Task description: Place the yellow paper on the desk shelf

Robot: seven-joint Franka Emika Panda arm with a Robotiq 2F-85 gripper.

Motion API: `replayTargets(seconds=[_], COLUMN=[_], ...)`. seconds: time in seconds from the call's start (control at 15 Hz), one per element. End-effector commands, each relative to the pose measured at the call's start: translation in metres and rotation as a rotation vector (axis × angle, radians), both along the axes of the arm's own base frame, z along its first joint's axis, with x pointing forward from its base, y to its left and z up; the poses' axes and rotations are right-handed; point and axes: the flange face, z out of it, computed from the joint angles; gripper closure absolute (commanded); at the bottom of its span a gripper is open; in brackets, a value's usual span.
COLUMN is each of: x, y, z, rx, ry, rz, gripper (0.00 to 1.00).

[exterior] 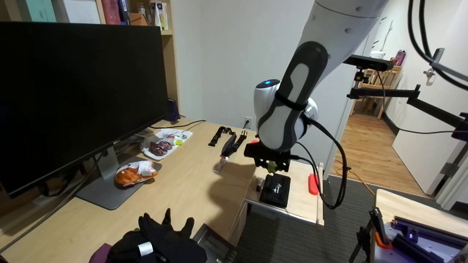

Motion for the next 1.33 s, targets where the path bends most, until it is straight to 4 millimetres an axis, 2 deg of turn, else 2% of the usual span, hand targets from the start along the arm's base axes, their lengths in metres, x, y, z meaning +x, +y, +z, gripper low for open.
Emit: replayTargets(seconds=[0.0, 0.27, 0.67, 1.07, 1.27], x=[0.001, -0.002, -0.024, -0.039, -0.046], y=[0.000, -0.014, -0.034, -0.064, -0.070], z=[-0.002, -0.015, -0.056, -0.080, -0.094], rx=[0.000, 0.026, 0.129, 0.146, 0.136], ry=[-0.012, -0.108, -0.157, -0.120, -0.102], rz=[0.019, 0.017, -0.023, 0.095, 0.148], gripper=[0.93, 0.93, 0.93, 0.93, 0.93])
